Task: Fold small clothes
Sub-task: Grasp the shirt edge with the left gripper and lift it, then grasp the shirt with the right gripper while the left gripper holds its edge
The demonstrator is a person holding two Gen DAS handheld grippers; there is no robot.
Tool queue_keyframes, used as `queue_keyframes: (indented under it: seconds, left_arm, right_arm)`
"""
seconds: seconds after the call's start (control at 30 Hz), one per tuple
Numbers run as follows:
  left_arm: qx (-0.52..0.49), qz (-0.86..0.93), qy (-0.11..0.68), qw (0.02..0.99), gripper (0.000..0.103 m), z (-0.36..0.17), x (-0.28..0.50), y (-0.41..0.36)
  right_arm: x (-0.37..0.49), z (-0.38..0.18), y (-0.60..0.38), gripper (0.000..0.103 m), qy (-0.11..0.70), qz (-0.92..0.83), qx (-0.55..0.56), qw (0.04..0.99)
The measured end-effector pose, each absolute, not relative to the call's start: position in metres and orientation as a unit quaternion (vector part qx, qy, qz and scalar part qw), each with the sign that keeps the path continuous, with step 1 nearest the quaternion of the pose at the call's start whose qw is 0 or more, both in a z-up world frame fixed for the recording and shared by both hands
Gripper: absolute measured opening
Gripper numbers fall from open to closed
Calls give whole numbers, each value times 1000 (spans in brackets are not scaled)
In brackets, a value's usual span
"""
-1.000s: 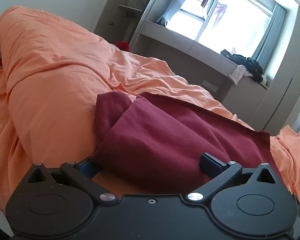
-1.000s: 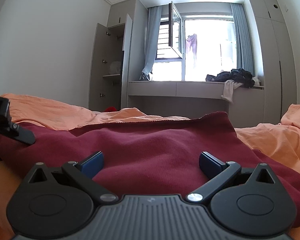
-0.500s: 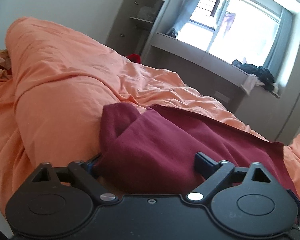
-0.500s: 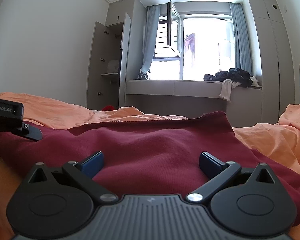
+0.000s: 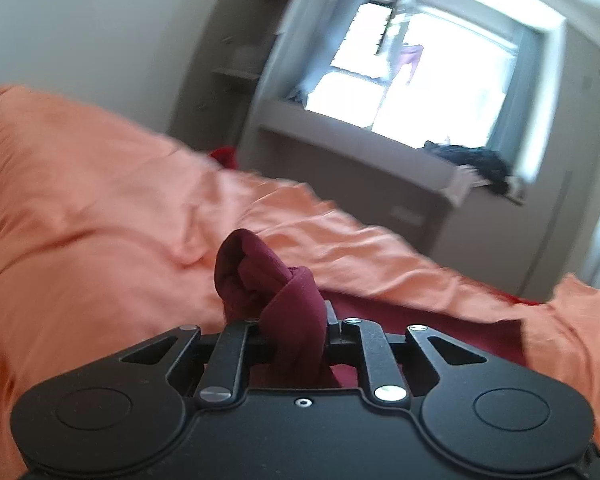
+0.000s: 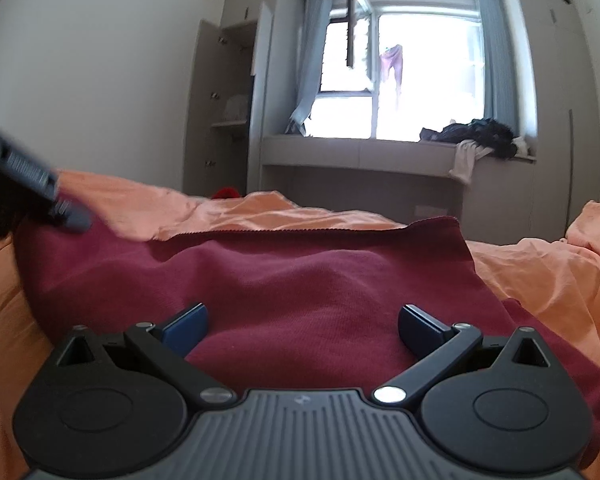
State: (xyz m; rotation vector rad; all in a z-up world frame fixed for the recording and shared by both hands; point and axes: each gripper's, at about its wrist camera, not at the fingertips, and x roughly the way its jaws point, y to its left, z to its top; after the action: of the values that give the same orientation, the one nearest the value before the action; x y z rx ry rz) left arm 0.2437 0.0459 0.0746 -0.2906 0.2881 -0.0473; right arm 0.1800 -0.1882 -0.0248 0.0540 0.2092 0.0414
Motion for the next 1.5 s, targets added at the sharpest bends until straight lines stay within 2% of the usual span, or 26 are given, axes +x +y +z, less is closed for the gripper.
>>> queue_keyframes:
  seconds: [0.3,0.5,0.77,0.9,1.0,1.13,1.23,1.33,1.43,1.5]
  left_arm:
    - [-102,-118,105,982,16,126,245,-21]
    - [-68,-178,105,976,15,136,242,-81]
    - [2,-250,144,958,15,97,224,-153]
    - [48,-244,144,958,16,66,213,-172]
    - [66,-240,152,956,19,56,209,-177]
    - [70,-249,161,952,30,53,206,-175]
    - [65,-258,160,951,50,57,199,-170]
    - [68,-261,154,951,63,58,187,-165]
    - [77,-261,139,952,72,61,171,-156]
    - [96,-254,126,954,73,60,159,-148]
  right_arm:
    - [157,1,-214,103,134,42,-6,990]
    - [140,18,-274,103,158,28,19,987]
    - [117,5,-364,103,180,-75,40,980]
    - [119,-10,-394,103,205,-105,84,969]
    - [116,-12,-412,103,182,-96,137,969]
    - [117,-15,-436,103,141,-47,237,960]
    - [121,-20,-451,103,130,-34,302,944]
    - [124,-23,-457,103,125,-32,316,940]
    - [128,-24,-455,103,113,1,318,941]
    - [132,-23,-447,103,110,21,319,941]
